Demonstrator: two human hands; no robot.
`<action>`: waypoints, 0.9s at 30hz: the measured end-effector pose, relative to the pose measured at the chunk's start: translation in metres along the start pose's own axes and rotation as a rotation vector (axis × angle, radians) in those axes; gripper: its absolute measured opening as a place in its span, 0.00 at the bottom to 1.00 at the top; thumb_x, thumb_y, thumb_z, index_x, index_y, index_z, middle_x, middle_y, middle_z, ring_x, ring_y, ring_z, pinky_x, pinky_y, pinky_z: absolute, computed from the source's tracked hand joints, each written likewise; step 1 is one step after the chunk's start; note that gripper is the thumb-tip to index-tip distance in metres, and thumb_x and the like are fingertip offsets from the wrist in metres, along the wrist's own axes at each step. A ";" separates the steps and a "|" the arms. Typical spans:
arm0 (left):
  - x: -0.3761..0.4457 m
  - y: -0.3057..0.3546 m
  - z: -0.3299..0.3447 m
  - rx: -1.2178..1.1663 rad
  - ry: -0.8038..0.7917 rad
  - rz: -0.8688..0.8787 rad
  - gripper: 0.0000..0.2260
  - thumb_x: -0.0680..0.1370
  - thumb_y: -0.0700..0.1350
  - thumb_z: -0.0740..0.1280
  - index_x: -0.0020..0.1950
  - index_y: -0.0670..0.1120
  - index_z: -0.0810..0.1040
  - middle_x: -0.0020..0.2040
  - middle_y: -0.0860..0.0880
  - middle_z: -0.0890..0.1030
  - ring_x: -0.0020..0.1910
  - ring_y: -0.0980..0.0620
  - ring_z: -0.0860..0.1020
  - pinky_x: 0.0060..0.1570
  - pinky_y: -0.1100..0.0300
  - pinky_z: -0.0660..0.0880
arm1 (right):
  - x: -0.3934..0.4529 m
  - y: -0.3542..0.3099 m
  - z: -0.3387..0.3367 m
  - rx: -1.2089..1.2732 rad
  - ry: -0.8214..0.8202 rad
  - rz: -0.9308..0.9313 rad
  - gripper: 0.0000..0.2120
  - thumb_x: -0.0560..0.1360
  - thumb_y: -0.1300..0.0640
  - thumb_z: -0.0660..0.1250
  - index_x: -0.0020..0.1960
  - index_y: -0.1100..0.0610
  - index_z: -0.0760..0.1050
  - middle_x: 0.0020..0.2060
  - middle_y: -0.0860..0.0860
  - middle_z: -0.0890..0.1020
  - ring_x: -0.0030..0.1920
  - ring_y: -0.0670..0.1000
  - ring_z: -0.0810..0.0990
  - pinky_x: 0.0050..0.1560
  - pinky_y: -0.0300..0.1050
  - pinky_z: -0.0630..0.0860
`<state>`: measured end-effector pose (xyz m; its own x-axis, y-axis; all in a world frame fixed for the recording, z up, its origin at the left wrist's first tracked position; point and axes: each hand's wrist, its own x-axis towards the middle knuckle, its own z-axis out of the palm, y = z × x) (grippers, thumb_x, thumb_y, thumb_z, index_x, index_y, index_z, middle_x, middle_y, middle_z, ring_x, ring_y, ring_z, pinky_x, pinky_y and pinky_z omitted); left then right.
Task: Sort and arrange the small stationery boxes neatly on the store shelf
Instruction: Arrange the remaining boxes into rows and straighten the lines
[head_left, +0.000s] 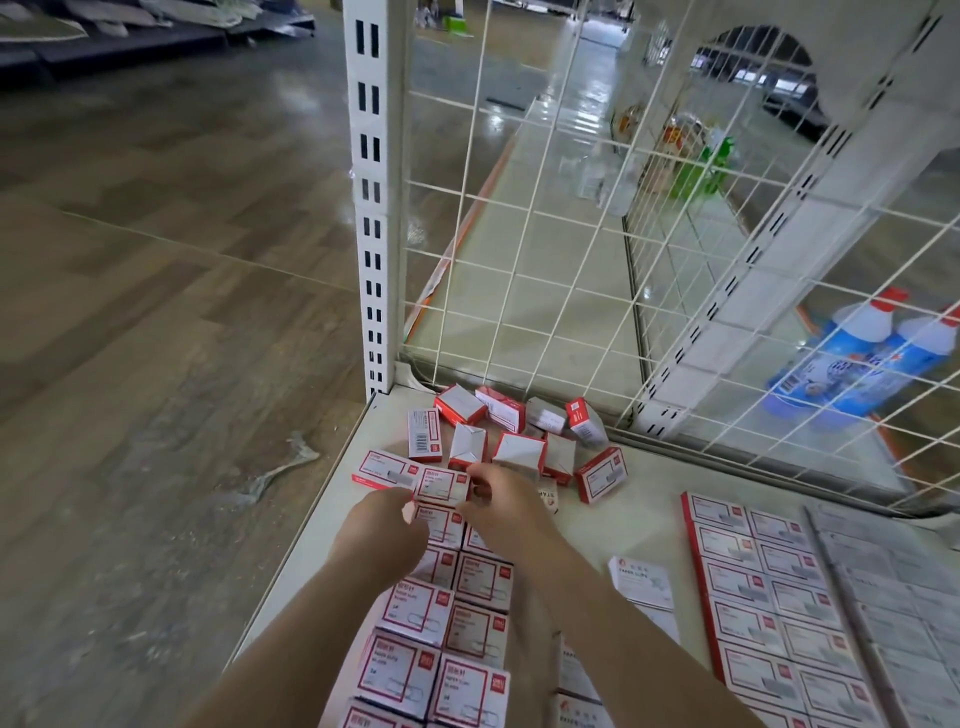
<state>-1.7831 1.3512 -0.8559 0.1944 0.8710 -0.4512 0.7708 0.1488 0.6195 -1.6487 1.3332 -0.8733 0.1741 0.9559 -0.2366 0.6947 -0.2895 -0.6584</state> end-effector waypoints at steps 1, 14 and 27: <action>0.000 0.003 0.001 -0.004 -0.005 0.012 0.19 0.79 0.43 0.61 0.70 0.47 0.68 0.68 0.49 0.71 0.65 0.51 0.71 0.57 0.60 0.71 | -0.002 0.000 0.000 -0.006 -0.007 0.009 0.15 0.76 0.58 0.63 0.63 0.55 0.72 0.56 0.50 0.78 0.56 0.48 0.76 0.45 0.31 0.68; 0.000 0.007 0.008 -0.012 -0.029 0.025 0.18 0.79 0.42 0.60 0.69 0.48 0.69 0.66 0.49 0.73 0.57 0.53 0.75 0.33 0.70 0.68 | -0.006 0.003 0.003 0.021 0.026 0.025 0.14 0.77 0.59 0.62 0.62 0.54 0.72 0.56 0.50 0.78 0.52 0.46 0.75 0.42 0.29 0.68; 0.003 0.007 0.011 -0.033 -0.035 0.021 0.18 0.79 0.42 0.60 0.70 0.48 0.68 0.66 0.48 0.73 0.52 0.54 0.74 0.33 0.69 0.70 | -0.010 0.001 -0.001 0.036 0.027 0.016 0.14 0.77 0.58 0.62 0.63 0.53 0.71 0.54 0.47 0.77 0.56 0.46 0.75 0.44 0.29 0.66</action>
<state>-1.7701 1.3498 -0.8597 0.2324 0.8572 -0.4596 0.7460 0.1461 0.6497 -1.6495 1.3237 -0.8710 0.2045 0.9518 -0.2285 0.6665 -0.3064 -0.6796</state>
